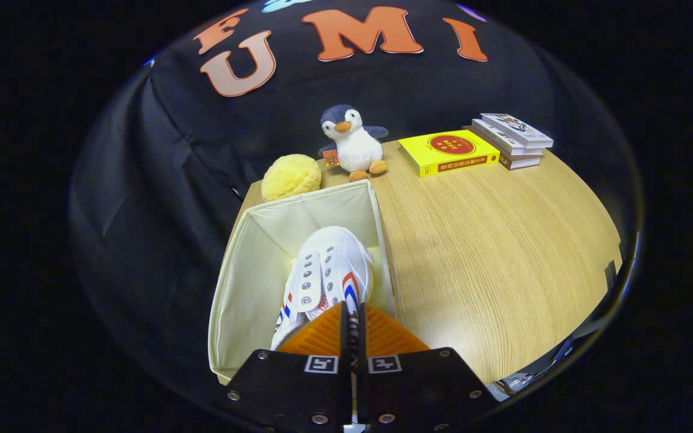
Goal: Open the storage box then place both shoes into the box .Put the left shoe in first, then the right shoe, with the right side of both shoes facing outward in a uniform manner.
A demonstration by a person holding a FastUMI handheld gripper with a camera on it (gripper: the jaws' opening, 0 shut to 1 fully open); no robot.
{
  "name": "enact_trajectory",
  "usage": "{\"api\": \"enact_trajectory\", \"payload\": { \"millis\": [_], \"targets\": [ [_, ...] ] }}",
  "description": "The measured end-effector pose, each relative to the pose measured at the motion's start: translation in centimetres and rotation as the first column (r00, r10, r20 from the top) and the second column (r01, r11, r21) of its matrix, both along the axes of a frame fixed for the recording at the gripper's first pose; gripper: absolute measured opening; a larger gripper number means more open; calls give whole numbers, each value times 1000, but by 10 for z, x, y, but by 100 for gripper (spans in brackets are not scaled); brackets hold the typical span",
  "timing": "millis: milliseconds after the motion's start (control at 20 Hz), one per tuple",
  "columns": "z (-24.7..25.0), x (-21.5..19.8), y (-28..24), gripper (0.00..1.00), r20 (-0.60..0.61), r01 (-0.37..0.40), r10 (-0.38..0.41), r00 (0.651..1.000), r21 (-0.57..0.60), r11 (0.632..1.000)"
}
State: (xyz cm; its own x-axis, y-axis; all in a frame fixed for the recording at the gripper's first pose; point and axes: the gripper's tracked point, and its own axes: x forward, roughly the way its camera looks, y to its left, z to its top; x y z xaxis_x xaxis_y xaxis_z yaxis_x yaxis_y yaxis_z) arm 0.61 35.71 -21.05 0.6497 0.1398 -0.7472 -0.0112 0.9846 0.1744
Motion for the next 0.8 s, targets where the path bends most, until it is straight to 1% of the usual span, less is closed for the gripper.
{"api": "enact_trajectory", "payload": {
  "millis": [50, 100, 200, 250, 300, 350, 400, 450, 500, 550, 600, 650, 800],
  "targets": [
    [3, 1, 4, 6, 10, -13, 13, 1000, 9, 1000],
    [13, 3, 12, 8, 40, -26, 25, 999, 43, 999],
    [42, 14, 12, 11, 125, -37, 31, 992, 52, 998],
    [54, 19, 8, 27, 155, -49, 42, 987, 41, 998],
    [63, 21, 6, 38, 179, -57, 49, 983, 44, 997],
    [70, 23, 3, 55, 195, -60, 48, 980, 55, 997],
    [78, 24, -2, 60, 209, -61, 45, 977, 69, 996],
    [85, 26, -9, 71, 227, -62, 45, 973, 70, 996],
    [91, 28, -19, 77, 243, -60, 44, 969, 61, 996],
    [97, 30, -30, 86, 258, -56, 41, 965, 52, 997],
    [103, 33, -41, 90, 277, -52, 38, 960, 44, 998],
    [108, 35, -52, 97, 292, -47, 35, 956, 34, 998],
    [128, 39, -89, 99, 342, -18, 8, 940, 28, 999]
  ]
}}
